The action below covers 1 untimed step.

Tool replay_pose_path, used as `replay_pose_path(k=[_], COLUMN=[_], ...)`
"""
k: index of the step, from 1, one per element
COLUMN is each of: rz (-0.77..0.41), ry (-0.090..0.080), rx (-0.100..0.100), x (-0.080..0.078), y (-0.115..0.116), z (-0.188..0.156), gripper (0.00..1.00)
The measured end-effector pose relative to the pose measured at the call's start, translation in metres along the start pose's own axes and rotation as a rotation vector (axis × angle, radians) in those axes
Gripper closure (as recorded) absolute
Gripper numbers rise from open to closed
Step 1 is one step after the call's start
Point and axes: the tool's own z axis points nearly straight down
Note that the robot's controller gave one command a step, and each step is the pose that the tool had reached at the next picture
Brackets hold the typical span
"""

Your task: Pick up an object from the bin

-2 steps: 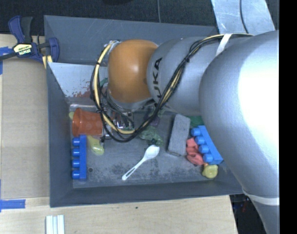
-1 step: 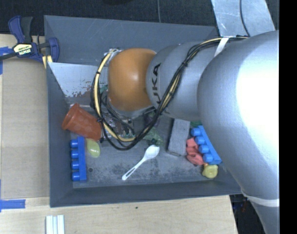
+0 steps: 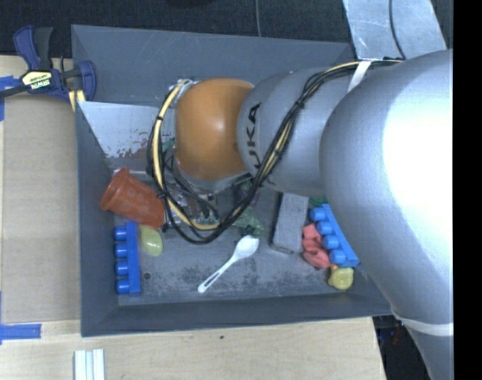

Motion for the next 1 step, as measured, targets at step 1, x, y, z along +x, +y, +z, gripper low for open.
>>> replay_pose_path(k=[1], rz=[-0.013], ry=[-0.005], rx=[-0.001], x=[-0.0017], y=[-0.0165], z=[-0.0328], gripper=[1.0])
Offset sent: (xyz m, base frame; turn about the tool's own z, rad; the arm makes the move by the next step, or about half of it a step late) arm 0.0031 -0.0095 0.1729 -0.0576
